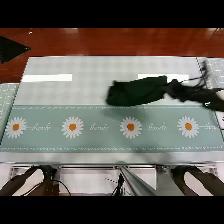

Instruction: Fold the shirts.

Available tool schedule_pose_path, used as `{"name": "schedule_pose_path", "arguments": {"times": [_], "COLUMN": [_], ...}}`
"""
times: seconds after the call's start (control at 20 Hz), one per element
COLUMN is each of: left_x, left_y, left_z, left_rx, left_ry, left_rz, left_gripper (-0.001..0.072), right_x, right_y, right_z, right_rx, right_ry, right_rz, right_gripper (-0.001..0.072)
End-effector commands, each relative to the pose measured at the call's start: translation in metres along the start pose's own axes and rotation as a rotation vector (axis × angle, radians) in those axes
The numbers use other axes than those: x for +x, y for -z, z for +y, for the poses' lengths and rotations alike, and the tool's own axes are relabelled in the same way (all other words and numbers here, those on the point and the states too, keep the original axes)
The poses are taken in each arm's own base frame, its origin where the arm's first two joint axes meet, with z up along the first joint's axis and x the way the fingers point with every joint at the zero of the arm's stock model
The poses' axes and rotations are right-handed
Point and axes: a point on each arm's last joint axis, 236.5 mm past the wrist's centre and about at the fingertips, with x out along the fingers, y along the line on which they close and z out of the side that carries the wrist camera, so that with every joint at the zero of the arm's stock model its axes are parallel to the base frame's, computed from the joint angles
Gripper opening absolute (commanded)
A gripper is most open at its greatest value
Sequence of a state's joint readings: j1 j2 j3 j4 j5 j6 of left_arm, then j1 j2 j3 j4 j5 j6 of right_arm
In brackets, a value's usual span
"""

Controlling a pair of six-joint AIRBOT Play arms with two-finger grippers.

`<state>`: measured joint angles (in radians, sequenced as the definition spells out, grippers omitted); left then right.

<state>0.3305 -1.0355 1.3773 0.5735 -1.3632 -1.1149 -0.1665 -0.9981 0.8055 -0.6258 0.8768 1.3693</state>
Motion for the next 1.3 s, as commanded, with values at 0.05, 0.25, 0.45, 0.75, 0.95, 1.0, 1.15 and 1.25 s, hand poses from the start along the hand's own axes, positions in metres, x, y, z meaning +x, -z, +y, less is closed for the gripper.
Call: {"name": "schedule_pose_path", "arguments": {"times": [0.05, 0.25, 0.45, 0.75, 0.95, 1.0, 1.15, 1.25], "left_x": [0.018, 0.037, 0.044, 0.045, 0.045, 0.045, 0.044, 0.043], "left_y": [0.006, 0.023, 0.028, 0.015, 0.005, 0.002, -0.012, -0.021], "left_z": [0.005, -0.002, -0.012, -0.005, 0.000, 0.002, 0.009, 0.014], "left_rx": [-0.030, -0.039, -0.001, 0.023, 0.040, 0.040, 0.039, 0.039], "left_ry": [0.005, 0.045, 0.069, 0.041, 0.016, 0.010, -0.023, -0.044], "left_rz": [-0.005, 0.049, 0.065, 0.012, -0.033, -0.045, -0.103, -0.142], "left_gripper": [0.0015, 0.0015, 0.0015, 0.0016, 0.0016, 0.0017, 0.0016, 0.0016], "right_x": [-0.122, -0.204, -0.282, -0.385, -0.428, -0.435, -0.447, -0.442], "right_y": [-0.041, -0.033, -0.011, 0.057, 0.095, 0.100, 0.107, 0.113], "right_z": [-0.015, -0.074, -0.134, -0.198, -0.205, -0.204, -0.199, -0.195], "right_rx": [-0.016, 0.156, 0.348, 0.613, 0.740, 0.750, 0.768, 0.792], "right_ry": [0.246, 0.460, 0.703, 1.089, 1.270, 1.303, 1.363, 1.343], "right_rz": [-0.083, -0.075, -0.116, -0.100, -0.064, -0.063, -0.077, -0.050], "right_gripper": [0.0025, 0.0026, 0.0026, 0.0026, 0.0026, 0.0026, 0.0026, 0.0027]}}
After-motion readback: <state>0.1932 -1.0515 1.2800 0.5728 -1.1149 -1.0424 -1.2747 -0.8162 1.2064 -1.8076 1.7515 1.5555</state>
